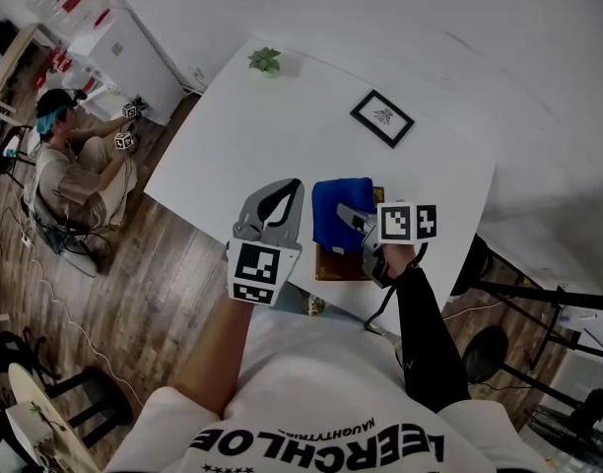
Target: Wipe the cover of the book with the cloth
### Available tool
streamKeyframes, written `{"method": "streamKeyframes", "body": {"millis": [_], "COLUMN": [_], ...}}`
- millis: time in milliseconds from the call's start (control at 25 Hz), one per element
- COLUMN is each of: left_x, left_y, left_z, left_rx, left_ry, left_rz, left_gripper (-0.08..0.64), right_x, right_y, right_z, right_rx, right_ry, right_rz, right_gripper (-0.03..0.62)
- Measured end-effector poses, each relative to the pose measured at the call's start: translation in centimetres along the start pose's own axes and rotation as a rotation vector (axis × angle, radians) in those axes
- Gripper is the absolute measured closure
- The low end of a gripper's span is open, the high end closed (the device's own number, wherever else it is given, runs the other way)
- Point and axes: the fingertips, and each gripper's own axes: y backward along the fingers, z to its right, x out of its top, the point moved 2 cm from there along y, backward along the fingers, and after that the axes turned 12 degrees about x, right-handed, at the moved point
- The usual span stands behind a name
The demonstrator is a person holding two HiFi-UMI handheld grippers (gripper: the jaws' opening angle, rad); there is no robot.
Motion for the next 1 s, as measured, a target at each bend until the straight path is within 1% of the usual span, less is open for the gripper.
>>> {"method": "streamKeyframes", "body": {"millis": [80,160,240,320,480,680,840,920,1000], "left_x": [0.0,-0.1,0.0,0.0,0.2,0.5,0.8,0.9,0.9], "left_y": [0.2,0.3,0.5,0.6,0.5,0.2,0.1,0.1,0.1], "left_z": [-0.2,-0.2,-0.2,-0.2,0.1,1.4,2.4,2.7,3.0], "left_rx": [0.005,0.008,0.006,0.005,-0.006,-0.033,-0.051,-0.055,-0.058], "left_ry": [0.0,-0.002,-0.004,-0.005,-0.006,-0.01,-0.014,-0.016,-0.019], "left_rz": [-0.001,-0.002,0.0,0.0,0.007,0.015,0.019,0.02,0.022], "left_gripper": [0.503,0.503,0.503,0.503,0.503,0.503,0.503,0.503,0.503], "right_x": [-1.5,-2.7,-2.9,-2.7,-2.5,-2.3,-2.3,-2.2,-2.2], "right_y": [-1.6,-2.2,-1.9,-1.1,1.7,6.3,9.7,10.4,10.6], "right_z": [0.7,1.8,2.5,3.1,4.9,7.5,9.3,9.6,9.3], "right_rx": [-0.02,-0.067,-0.103,-0.144,-0.258,-0.368,-0.46,-0.477,-0.464], "right_ry": [-0.02,-0.034,-0.039,-0.024,0.016,0.001,0.016,0.021,0.03], "right_rz": [-0.048,-0.086,-0.091,-0.091,-0.095,-0.057,-0.047,-0.044,-0.039], "right_gripper": [0.531,0.531,0.531,0.531,0.531,0.531,0.531,0.531,0.531]}}
